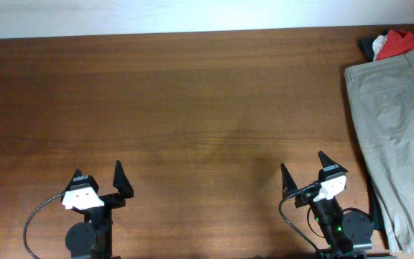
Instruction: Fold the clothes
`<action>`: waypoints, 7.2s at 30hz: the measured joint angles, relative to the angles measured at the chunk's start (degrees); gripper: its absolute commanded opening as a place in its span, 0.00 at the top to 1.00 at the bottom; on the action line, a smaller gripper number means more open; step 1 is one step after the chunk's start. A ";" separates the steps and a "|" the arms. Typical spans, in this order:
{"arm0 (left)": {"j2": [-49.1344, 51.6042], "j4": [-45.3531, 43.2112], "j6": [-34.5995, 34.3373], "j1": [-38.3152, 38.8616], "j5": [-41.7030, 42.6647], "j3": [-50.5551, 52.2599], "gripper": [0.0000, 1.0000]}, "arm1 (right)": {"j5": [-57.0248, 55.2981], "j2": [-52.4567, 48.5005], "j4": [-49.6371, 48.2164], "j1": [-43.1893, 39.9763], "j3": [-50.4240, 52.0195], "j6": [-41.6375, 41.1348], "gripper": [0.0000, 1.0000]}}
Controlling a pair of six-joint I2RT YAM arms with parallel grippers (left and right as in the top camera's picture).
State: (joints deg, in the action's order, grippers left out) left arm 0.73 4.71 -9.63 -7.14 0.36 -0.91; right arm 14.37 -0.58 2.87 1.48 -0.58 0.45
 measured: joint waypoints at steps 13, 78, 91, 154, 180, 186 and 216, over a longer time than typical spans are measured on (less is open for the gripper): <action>0.00 0.00 0.00 0.00 0.00 0.00 0.01 | 0.00 0.00 0.00 0.00 0.00 0.00 0.01; 0.24 0.07 0.00 0.00 -0.63 0.02 0.01 | -30.10 -92.17 21.97 -0.33 -79.36 14.84 0.01; 0.22 0.04 0.00 0.00 -0.63 0.02 0.01 | -33.86 -117.83 25.94 -9.92 -93.50 16.55 0.05; 0.22 0.04 0.00 0.00 -0.63 0.02 0.01 | -7.76 -122.11 10.99 38.03 -105.72 -9.07 0.44; 0.22 0.02 0.00 0.00 -0.63 0.02 0.01 | -6.91 -118.20 53.44 2.67 -97.72 -11.41 0.01; 0.22 0.00 0.00 0.00 -0.63 0.02 0.01 | -5.20 -118.64 46.10 2.67 -88.89 -11.54 0.17; 0.22 0.04 0.00 0.00 -0.63 0.02 0.01 | -5.29 -121.00 34.64 1.14 -85.53 -13.53 0.90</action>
State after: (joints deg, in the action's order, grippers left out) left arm 0.95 4.75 -9.63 -7.14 -0.27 -0.89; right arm 9.08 -121.58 37.52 2.61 -86.11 -13.08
